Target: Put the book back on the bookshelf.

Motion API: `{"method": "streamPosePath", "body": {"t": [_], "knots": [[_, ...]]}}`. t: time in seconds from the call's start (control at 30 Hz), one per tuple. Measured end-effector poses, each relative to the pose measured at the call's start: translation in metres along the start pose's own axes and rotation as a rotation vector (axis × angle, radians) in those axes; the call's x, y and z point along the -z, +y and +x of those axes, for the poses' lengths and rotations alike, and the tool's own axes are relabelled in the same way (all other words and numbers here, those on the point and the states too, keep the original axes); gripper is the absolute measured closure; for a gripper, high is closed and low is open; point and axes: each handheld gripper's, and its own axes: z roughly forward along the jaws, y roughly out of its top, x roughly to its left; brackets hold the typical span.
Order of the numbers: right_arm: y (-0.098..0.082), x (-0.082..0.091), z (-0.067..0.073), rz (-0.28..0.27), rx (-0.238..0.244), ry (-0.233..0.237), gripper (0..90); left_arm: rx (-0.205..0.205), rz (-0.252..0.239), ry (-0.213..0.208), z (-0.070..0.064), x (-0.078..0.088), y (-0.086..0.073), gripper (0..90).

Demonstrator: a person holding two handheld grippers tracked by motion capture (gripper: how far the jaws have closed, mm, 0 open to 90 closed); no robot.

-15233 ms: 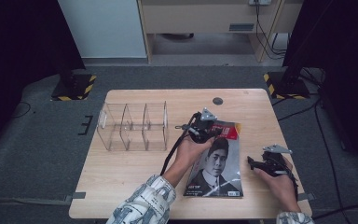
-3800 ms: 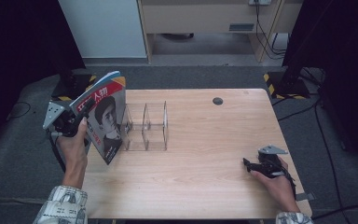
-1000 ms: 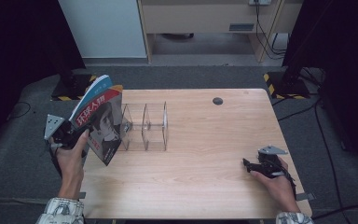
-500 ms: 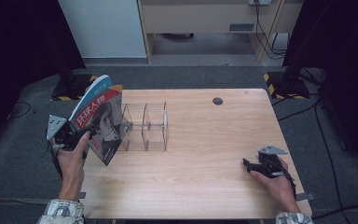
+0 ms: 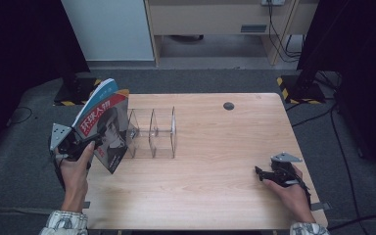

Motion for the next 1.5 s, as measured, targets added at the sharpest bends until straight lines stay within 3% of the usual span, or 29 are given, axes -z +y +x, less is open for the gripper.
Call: {"method": "streamPosePath", "body": {"t": [0.5, 1.13, 1.5], "knots": [[0.0, 0.0, 0.0, -0.003, 0.004, 0.002, 23.3, -0.022, 0.012, 0.015, 0.001, 0.009, -0.006, 3.1], [0.0, 0.0, 0.001, 0.002, 0.004, 0.009, 22.5, -0.02, 0.043, 0.032, -0.002, 0.023, -0.021, 3.2], [0.0, 0.0, 0.001, 0.003, 0.004, 0.01, 22.0, -0.054, 0.078, 0.047, -0.009, 0.027, -0.028, 3.6]]}}
